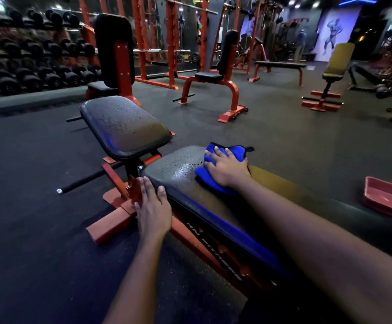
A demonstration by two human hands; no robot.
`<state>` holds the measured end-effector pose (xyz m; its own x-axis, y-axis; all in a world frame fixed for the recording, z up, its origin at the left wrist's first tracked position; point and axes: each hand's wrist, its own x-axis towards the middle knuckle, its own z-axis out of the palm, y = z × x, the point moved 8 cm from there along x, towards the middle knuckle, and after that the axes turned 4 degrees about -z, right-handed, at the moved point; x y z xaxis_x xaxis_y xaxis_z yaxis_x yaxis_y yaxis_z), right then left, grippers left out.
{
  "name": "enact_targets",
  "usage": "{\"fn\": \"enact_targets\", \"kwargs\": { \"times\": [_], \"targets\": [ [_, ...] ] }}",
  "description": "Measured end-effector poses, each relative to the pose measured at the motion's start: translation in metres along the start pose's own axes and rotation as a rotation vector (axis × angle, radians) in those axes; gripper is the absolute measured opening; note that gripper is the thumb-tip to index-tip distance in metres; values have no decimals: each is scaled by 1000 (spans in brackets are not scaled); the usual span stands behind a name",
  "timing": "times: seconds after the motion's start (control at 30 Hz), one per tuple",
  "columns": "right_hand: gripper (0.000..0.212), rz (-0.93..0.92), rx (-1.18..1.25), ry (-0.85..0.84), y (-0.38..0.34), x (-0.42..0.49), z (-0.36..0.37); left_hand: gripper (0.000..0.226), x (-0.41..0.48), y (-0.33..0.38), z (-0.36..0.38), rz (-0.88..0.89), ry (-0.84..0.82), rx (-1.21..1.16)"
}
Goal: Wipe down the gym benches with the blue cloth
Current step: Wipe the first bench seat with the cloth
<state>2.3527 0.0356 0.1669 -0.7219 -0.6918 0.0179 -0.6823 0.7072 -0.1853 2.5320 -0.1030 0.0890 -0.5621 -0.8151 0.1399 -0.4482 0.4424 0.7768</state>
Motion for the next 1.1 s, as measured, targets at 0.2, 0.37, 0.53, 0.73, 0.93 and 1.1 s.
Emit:
{"fn": "enact_targets", "kwargs": {
  "times": [0.2,0.37,0.53,0.73,0.93,1.1],
  "targets": [
    [53,-76,-28,9,-11,-95,8,61,-3,5,-3,-25,-10,26],
    [54,-57,-41,49,-7,-145,6,61,-5,6,-3,-8,4,11],
    [53,113,41,30,43,-78,-7,62,-3,5,-3,19,10,-12],
    [75,112,10,-41,66,0,-12,62,-1,7,-5,32,21,-89],
    [49,-94,-14,-89,48,-7,4,51,5,9,-27,-53,222,-349],
    [52,-142,-22,-84,35,44,-2,57,33,11,-5,-130,217,-455]
  ]
}}
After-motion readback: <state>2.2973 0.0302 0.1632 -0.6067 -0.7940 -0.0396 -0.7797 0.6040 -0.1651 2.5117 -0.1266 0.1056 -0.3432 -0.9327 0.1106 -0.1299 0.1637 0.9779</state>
